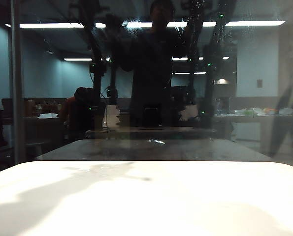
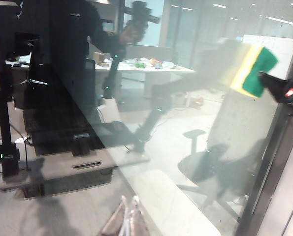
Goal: Reach upward to find where there is water on the glass, pick up the sponge from the table, dry the water, and finally place the sponge back on the table.
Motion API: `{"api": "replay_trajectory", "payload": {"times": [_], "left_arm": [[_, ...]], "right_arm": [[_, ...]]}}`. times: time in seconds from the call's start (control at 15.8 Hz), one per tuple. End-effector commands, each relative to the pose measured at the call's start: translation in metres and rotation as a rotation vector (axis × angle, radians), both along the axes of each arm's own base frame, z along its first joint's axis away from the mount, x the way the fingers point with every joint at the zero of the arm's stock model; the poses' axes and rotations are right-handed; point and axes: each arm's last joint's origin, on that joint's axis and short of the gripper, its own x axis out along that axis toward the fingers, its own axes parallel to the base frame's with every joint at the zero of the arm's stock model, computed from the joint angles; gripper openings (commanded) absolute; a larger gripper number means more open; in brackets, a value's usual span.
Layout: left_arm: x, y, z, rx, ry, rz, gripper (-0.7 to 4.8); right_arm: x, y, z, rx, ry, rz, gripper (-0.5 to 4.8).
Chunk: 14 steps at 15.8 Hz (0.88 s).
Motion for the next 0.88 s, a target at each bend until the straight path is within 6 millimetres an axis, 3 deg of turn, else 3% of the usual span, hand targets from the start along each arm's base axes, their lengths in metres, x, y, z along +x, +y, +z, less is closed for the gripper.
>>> {"api": "replay_trajectory", "payload": {"times": [0.06, 0.32, 0.44, 0.63, 0.82, 0.88], "left_arm": [[-0.003, 0.000, 0.003, 0.001, -0.027, -0.004, -0.05], [-0.003, 0.000, 0.003, 0.001, -0.027, -0.004, -0.05], [-0.003, 0.000, 0.003, 0.001, -0.027, -0.004, -0.05], [-0.003, 0.000, 0.004, 0.001, -0.034, -0.004, -0.05], [-0.004, 0.000, 0.009, 0.001, -0.085, -0.004, -0.05], [-0.004, 0.000, 0.010, 0.001, -0.105, -0.004, -0.05]], "right_arm": [[-0.012, -0.030, 0.010, 0.007, -0.014, -0.069, -0.09], [-0.026, -0.081, 0.015, 0.003, 0.003, -0.177, -0.09], [-0.029, -0.096, 0.015, 0.015, 0.020, -0.188, -0.09], [-0.028, -0.087, 0.014, 0.011, 0.022, -0.158, -0.09], [-0.021, -0.055, 0.011, 0.001, 0.045, -0.071, -0.09], [-0.017, -0.029, 0.007, -0.027, 0.080, -0.019, -0.09]]}}
